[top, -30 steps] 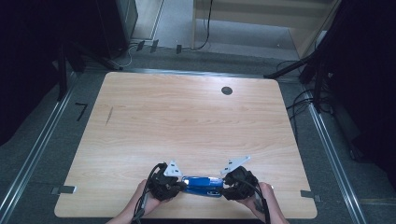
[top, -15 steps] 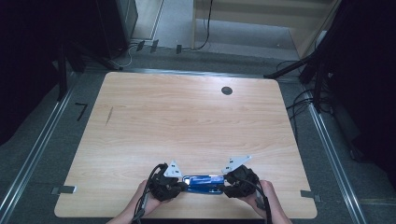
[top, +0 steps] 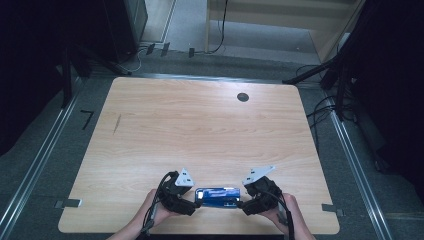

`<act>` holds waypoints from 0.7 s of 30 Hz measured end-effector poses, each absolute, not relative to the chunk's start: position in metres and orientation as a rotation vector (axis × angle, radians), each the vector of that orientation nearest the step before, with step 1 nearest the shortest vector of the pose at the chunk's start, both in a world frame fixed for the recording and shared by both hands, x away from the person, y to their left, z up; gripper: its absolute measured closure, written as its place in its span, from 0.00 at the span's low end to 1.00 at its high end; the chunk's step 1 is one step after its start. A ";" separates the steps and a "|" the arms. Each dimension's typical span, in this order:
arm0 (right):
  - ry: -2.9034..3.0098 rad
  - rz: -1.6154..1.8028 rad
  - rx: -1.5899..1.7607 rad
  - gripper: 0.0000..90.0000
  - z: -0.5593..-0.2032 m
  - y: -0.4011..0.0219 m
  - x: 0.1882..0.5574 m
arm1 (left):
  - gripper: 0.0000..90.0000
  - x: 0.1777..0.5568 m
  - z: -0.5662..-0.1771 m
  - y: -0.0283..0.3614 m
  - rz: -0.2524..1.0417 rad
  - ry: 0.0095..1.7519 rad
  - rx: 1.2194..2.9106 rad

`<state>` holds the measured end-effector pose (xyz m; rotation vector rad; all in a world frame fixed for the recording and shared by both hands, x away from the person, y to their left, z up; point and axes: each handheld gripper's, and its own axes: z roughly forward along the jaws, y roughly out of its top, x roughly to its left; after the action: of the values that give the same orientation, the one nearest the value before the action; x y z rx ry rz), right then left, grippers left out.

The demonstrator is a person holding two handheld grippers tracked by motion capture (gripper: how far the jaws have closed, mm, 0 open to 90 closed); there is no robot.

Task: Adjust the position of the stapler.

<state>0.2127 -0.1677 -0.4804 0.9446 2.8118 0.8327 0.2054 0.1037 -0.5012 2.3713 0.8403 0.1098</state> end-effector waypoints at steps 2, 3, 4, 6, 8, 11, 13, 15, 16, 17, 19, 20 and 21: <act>2.803 0.837 0.964 0.30 -0.479 -0.171 0.212 | 0.29 0.205 -0.501 0.102 0.130 0.826 2.373; 2.792 0.831 0.961 0.26 -0.479 -0.173 0.213 | 0.27 0.204 -0.500 0.102 0.141 0.818 2.378; 2.786 0.814 0.972 0.23 -0.479 -0.174 0.212 | 0.25 0.204 -0.499 0.101 0.158 0.811 2.378; 2.770 0.813 0.979 0.17 -0.478 -0.177 0.212 | 0.22 0.203 -0.497 0.100 0.199 0.791 2.390; 2.752 0.826 0.982 0.15 -0.478 -0.180 0.211 | 0.19 0.202 -0.496 0.098 0.248 0.786 2.389; 2.730 0.848 0.996 0.10 -0.476 -0.185 0.211 | 0.15 0.202 -0.493 0.099 0.288 0.771 2.375; 2.711 0.854 1.000 0.04 -0.476 -0.188 0.210 | 0.11 0.204 -0.491 0.100 0.307 0.779 2.339; 2.699 0.859 0.977 0.01 -0.476 -0.191 0.210 | 0.10 0.209 -0.489 0.100 0.310 0.791 2.313; 2.686 0.849 0.977 0.01 -0.476 -0.193 0.210 | 0.09 0.210 -0.489 0.099 0.315 0.797 2.295; 2.669 0.848 0.981 0.01 -0.476 -0.195 0.210 | 0.07 0.211 -0.488 0.097 0.325 0.797 2.295; 2.627 0.876 1.014 0.00 -0.474 -0.200 0.207 | 0.04 0.212 -0.488 0.094 0.348 0.781 2.296; 2.612 0.885 1.019 0.00 -0.474 -0.202 0.207 | 0.04 0.213 -0.488 0.093 0.349 0.773 2.285; 2.601 0.887 1.032 0.00 -0.473 -0.205 0.206 | 0.04 0.213 -0.488 0.092 0.353 0.771 2.290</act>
<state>0.2056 -0.2046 -0.4726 1.0322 2.6005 0.8869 0.2129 0.0916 -0.4882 2.2904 0.7706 0.3528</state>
